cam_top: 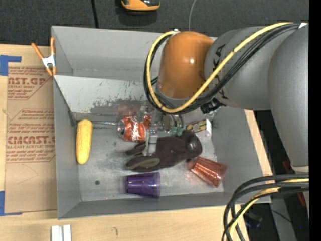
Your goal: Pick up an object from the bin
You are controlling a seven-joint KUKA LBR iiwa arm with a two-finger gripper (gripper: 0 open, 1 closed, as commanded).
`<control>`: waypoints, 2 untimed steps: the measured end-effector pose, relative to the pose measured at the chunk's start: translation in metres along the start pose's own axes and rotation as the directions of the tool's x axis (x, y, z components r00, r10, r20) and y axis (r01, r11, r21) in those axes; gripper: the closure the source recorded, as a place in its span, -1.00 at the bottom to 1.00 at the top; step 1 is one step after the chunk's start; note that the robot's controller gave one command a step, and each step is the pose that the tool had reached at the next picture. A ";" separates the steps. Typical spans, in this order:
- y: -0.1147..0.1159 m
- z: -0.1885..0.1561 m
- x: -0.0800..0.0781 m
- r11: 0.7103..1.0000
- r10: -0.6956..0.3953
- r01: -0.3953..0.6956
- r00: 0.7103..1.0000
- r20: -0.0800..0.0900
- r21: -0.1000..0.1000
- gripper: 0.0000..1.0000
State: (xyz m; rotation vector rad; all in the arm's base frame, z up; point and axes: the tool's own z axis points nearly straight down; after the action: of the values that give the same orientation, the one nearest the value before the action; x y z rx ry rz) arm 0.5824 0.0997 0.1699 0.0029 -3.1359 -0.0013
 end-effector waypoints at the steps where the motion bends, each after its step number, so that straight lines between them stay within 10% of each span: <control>1: 0.000 -0.005 -0.002 1.000 0.001 -0.001 1.000 0.008 -0.001 -1.00; 2: -0.001 -0.003 -0.003 1.000 0.000 0.000 1.000 0.010 -0.001 -1.00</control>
Offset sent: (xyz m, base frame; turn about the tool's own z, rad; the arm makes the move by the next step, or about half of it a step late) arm 0.0117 -0.0291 -0.0952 -0.0016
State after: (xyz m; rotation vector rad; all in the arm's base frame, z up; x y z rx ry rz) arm 0.5850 0.0989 0.1731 0.0027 -3.1462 -0.0029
